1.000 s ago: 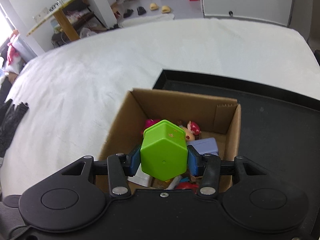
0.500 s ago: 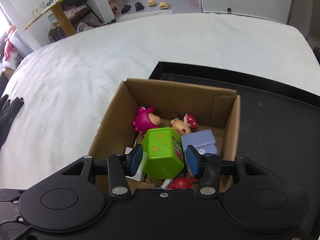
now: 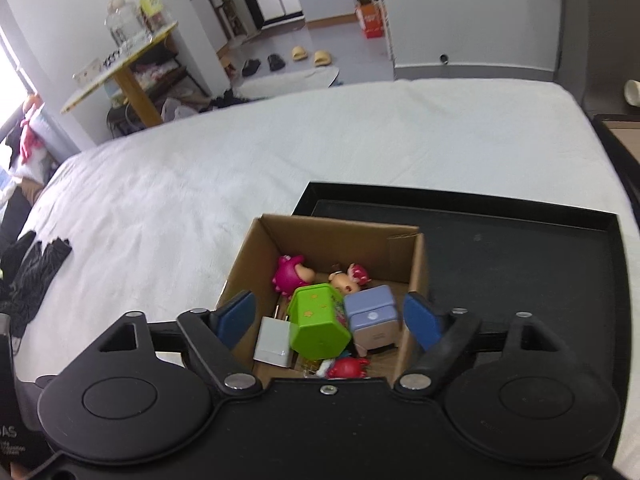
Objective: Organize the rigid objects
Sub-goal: 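Open the right tool to release the green box into the cardboard box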
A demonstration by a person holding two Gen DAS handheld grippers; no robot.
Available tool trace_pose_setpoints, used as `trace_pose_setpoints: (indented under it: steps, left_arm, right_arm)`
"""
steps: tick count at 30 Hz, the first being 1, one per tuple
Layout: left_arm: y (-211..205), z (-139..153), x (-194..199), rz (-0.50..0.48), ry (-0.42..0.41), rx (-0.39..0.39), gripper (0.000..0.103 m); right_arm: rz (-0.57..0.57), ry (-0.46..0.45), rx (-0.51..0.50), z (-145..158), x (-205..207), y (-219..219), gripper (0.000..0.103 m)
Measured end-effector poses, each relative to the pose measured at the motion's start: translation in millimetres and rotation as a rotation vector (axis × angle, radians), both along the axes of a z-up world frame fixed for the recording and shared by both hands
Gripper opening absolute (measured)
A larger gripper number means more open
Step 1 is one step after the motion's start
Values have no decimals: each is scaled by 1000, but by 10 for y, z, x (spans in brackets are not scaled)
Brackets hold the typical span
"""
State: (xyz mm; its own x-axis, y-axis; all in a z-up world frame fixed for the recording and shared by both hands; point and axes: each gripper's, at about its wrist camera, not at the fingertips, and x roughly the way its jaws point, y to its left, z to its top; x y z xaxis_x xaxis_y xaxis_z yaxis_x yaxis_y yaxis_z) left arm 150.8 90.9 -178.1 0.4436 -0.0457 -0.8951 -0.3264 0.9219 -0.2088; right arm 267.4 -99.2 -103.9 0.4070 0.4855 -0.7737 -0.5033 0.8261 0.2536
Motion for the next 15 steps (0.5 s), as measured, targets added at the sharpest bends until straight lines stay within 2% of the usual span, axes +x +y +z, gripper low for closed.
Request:
trace_pose_setpoints:
  steps: [6,15]
  left_arm:
    - [-63,35,-10,-23,-2,32,13]
    - [-207,286,-107,-34,-35,72,14]
  right_arm:
    - [-89,-3,25,54,-89,-327,94]
    - [-188,-25,72,144,-278,-805,103]
